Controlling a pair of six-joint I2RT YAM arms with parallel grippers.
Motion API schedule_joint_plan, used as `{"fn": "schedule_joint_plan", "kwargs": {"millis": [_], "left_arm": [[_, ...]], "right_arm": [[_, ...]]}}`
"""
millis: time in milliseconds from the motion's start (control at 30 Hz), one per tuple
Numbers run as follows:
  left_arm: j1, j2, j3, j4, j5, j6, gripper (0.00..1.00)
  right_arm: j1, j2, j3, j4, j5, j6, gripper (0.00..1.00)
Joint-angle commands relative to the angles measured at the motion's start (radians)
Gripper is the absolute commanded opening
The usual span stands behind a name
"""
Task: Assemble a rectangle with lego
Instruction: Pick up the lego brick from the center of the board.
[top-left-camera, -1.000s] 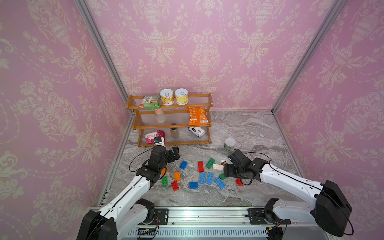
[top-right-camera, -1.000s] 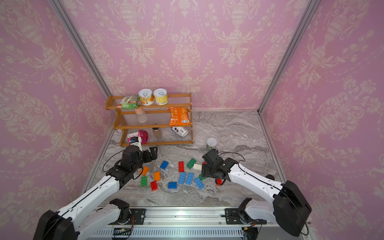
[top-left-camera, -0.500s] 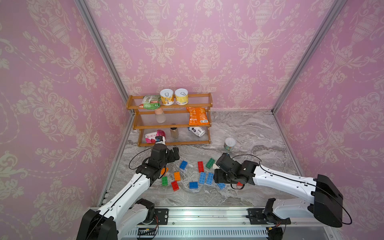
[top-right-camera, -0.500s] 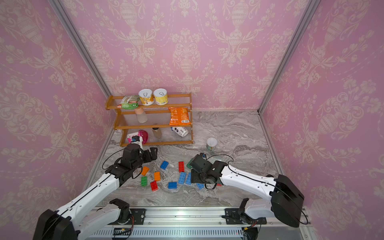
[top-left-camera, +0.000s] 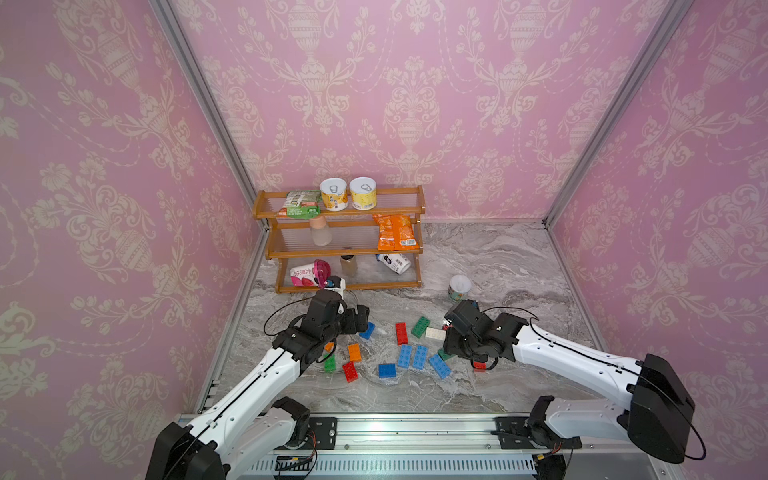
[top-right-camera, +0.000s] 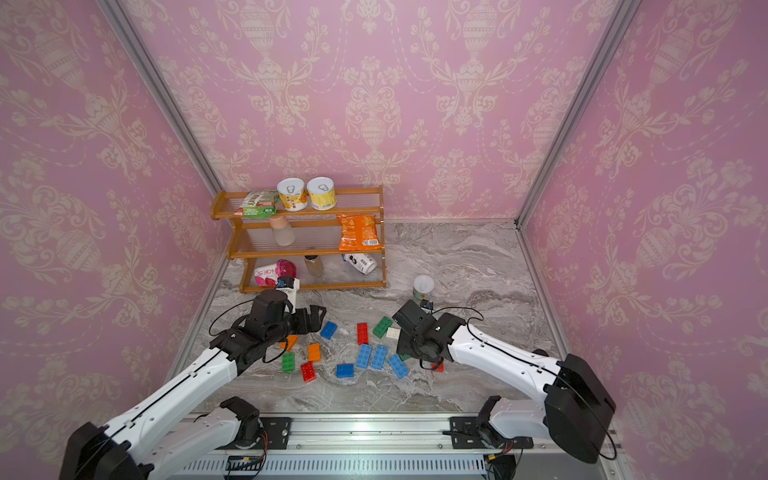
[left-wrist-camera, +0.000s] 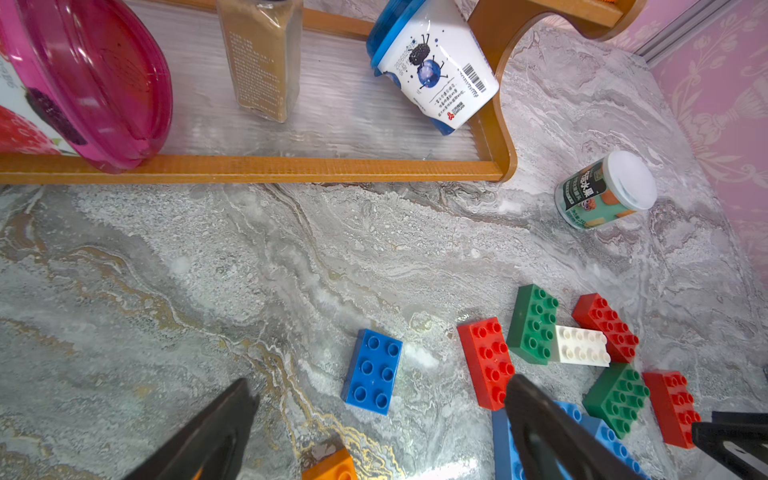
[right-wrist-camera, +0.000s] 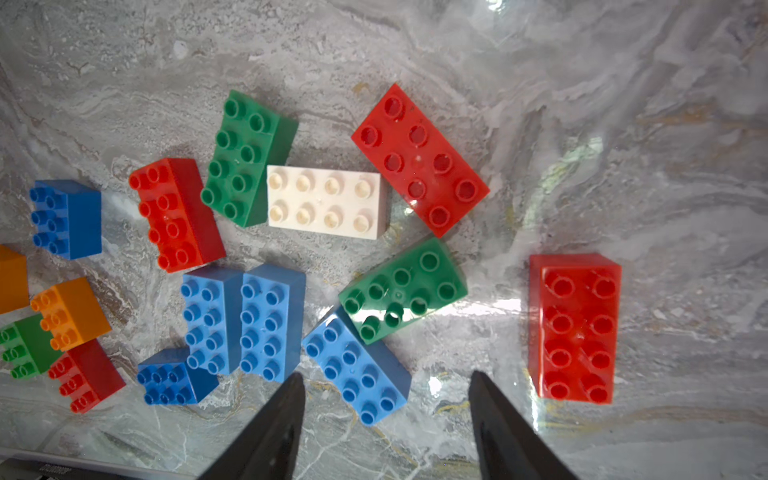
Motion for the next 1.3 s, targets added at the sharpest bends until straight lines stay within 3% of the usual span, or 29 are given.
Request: {"fn": "schedule_joint_plan", "kwargs": {"millis": [0,233,600,833,1000,1133,1267], "left_arm": [[-0.005,0.03,-0.005,0.042,0.014,-0.006,0.97],[-0.005,0.116,0.029,0.061,0.02,0.013,0.97],[-0.005,0.095,0.055,-0.073,-0.049,0.012,0.94],[-0.005,0.142,0.139,-0.433,-0.061,-0.165,0.81],[-0.013,0.089,0.174,-0.634,-0.079,-0.312,0.74],[-0.037,0.019,0.113,-0.671,-0.083,-0.401,0.71],[-0.071,0.003,0.03,-0.548,-0.035,-0.446,0.71]], "right_arm": [[-0.022,0.026,-0.005,-0.031,-0.006,0.008,0.65],[-0.026,0.088,0.017,-0.057,-0.018,0.004,0.68],[-0.027,0.11,0.012,-0.019,-0.018,0.043,0.7],[-0.027,0.123,0.039,-0.027,-0.026,0.024,0.69],[-0.029,0.133,0.058,-0.055,-0.028,-0.006,0.7],[-0.04,0.135,0.06,-0.058,-0.043,-0.034,0.73],[-0.043,0.13,0.055,-0.044,-0.043,-0.056,0.76]]}}
